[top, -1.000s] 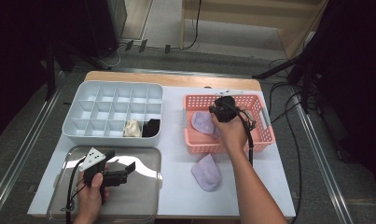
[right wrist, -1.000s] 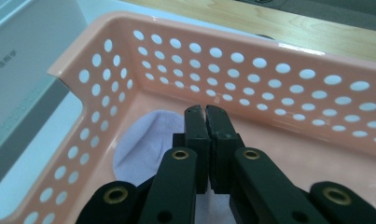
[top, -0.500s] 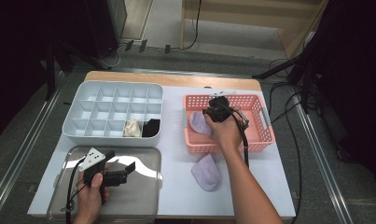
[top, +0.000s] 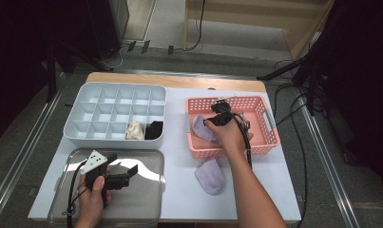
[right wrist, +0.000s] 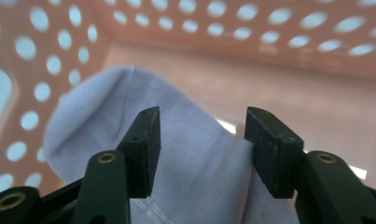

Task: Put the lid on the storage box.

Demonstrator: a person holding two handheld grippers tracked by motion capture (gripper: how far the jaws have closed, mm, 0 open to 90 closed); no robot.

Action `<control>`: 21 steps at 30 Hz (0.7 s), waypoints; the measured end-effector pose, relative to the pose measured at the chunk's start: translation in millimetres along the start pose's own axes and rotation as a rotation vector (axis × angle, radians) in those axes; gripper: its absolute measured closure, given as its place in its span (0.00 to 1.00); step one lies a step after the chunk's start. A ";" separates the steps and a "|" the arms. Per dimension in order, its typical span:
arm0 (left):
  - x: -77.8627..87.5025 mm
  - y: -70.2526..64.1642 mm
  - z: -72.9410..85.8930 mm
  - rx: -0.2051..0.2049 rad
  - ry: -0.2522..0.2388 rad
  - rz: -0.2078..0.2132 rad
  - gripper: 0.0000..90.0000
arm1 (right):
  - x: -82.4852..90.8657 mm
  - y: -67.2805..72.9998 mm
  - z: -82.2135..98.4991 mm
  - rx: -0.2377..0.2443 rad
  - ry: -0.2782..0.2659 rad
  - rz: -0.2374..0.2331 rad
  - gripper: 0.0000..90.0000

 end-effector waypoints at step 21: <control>0.0 0.2 -0.1 0.001 0.000 0.000 0.03 | 30.0 5.3 -12.6 0.129 -0.148 0.057 0.97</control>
Point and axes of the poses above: each handheld gripper's, and its own axes: x roughly backward along the jaws, z roughly out of its underside, y roughly to its left, the point moved 6 cm from there along -x, roughly forward along the jaws, and after that the axes turned 14 degrees about -z, right-handed, at the moved point
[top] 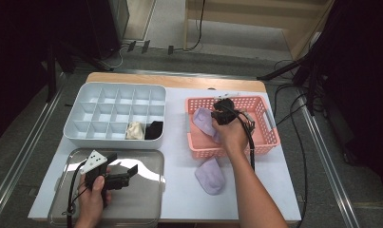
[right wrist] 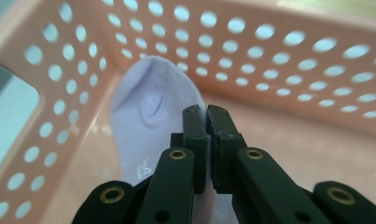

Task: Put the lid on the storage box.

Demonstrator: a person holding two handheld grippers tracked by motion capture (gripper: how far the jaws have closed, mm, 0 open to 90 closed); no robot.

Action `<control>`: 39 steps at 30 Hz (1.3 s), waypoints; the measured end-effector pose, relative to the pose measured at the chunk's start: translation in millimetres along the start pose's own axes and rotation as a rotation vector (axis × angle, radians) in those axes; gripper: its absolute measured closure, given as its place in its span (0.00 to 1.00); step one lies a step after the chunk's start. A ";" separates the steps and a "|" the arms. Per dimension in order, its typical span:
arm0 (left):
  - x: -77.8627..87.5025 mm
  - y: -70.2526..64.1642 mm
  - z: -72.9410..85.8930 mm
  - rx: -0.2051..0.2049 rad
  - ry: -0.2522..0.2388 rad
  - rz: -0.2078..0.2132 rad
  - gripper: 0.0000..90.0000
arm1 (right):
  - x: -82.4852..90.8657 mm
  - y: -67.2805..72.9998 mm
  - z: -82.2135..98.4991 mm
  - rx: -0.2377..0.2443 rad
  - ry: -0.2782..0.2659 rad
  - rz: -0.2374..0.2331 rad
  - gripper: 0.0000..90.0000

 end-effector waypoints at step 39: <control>0.3 -1.2 0.0 -0.013 -0.006 -0.013 0.03 | 43.7 34.9 25.7 -0.028 -0.176 -0.052 0.97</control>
Point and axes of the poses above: each handheld gripper's, and its own axes: x roughly backward along the jaws, z roughly out of its underside, y roughly to its left, the point moved 6 cm from there along -x, roughly forward along the jaws, and after that the axes turned 14 degrees about -z, right-handed, at the moved point
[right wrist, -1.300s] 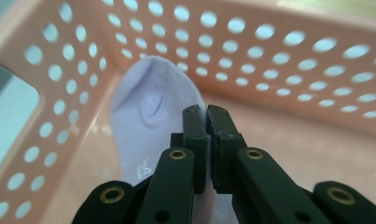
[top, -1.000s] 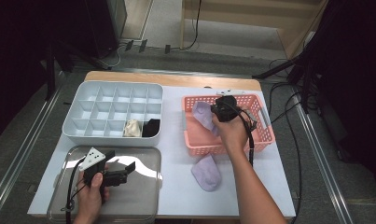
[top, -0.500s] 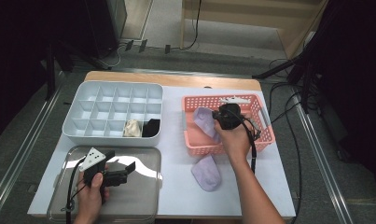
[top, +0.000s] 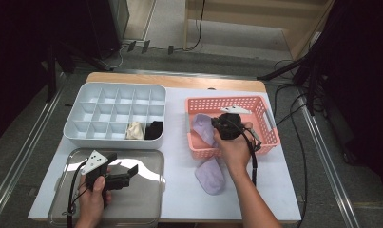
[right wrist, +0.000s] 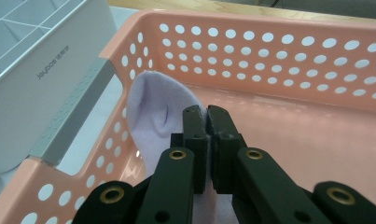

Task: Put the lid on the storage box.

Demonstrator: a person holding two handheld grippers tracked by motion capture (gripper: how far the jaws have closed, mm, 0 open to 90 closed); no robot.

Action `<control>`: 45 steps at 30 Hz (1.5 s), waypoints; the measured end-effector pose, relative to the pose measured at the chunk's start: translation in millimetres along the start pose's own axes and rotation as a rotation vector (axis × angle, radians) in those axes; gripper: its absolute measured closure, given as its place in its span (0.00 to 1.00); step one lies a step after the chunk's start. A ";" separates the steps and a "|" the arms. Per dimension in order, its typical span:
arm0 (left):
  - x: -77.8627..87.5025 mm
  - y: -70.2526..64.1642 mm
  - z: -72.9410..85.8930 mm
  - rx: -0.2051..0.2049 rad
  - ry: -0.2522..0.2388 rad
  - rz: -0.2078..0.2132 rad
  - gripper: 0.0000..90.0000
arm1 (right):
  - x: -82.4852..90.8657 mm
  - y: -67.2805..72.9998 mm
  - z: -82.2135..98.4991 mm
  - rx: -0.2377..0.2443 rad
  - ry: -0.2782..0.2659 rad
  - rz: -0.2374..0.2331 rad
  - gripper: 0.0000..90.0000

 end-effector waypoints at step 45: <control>3.0 -9.2 -7.0 -0.036 -0.021 -0.017 0.03 | 60.8 6.7 -24.6 0.020 -0.177 0.003 0.97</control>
Point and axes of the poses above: each handheld gripper's, and its own axes: x roughly backward along the jaws, z roughly out of its underside, y roughly to its left, the point moved 6 cm from there along -x, roughly forward along the jaws, and after that the axes turned 14 degrees about -z, right-handed, at the moved point
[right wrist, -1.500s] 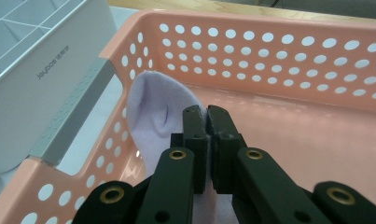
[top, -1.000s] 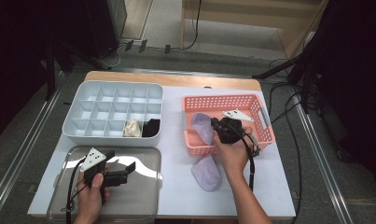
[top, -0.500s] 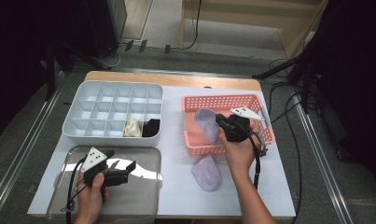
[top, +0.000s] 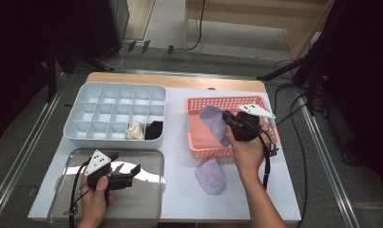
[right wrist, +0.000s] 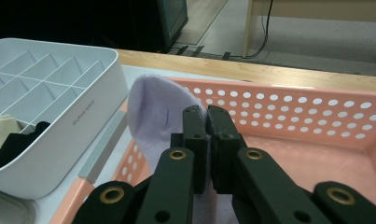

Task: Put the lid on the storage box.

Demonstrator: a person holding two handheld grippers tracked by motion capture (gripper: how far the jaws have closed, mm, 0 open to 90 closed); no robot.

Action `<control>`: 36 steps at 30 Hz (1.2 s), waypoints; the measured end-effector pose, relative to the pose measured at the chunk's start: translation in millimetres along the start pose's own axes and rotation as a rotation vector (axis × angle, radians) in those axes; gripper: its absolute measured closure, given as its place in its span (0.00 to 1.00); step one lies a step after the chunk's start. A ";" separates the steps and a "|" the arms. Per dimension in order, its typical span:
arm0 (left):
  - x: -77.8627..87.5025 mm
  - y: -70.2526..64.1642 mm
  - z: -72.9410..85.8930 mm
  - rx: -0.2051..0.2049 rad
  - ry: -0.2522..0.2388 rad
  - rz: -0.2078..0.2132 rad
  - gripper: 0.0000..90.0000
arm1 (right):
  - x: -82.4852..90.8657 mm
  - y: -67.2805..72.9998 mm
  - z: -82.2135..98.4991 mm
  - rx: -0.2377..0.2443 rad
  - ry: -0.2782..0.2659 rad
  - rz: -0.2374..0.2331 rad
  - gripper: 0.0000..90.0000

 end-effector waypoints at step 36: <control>0.3 -40.8 2.1 -0.034 0.015 0.078 0.03 | 47.3 28.4 65.1 0.006 -0.001 -0.049 0.98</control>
Point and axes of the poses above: each handheld gripper's, and its own axes: x roughly backward along the jaws, z roughly out of its underside, y roughly to its left, the point moved 6 cm from there along -x, roughly forward along the jaws, and after that the axes turned 14 degrees about -z, right-handed, at the moved point
